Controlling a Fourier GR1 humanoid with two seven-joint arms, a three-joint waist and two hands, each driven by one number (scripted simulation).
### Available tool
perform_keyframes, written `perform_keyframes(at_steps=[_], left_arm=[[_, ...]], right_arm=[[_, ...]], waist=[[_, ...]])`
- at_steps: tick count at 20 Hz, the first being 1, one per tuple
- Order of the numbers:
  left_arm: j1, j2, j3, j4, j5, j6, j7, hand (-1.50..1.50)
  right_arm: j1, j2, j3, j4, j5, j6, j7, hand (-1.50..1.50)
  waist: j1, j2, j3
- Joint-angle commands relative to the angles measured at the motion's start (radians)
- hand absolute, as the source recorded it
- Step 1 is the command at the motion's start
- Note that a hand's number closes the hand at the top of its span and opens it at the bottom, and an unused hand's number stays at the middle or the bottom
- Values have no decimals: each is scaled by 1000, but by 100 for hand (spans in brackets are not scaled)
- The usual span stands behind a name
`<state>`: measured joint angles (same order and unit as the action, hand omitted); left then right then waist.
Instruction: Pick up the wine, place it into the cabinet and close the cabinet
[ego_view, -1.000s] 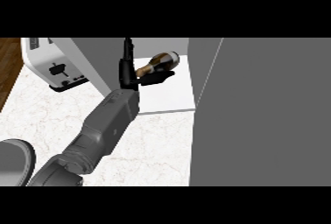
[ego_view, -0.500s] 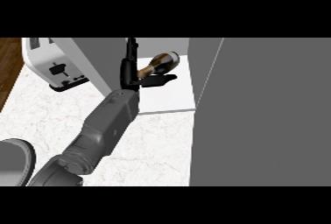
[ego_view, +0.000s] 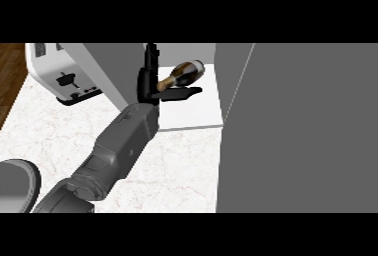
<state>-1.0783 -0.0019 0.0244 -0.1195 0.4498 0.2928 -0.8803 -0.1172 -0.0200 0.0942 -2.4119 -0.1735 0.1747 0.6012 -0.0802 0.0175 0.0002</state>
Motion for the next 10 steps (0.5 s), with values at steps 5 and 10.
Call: perform_keyframes(at_steps=[5,10], left_arm=[[64,2,-25,-33,86,-53,25,-150],[146,2,-110,-87,161,-62,-22,-150]], right_arm=[[76,5,29,-96,-12,-6,27,-150],[74,-34,-60,-115,-99,14,28,-150]], waist=[[31,-15,-1],[15,-16,0]])
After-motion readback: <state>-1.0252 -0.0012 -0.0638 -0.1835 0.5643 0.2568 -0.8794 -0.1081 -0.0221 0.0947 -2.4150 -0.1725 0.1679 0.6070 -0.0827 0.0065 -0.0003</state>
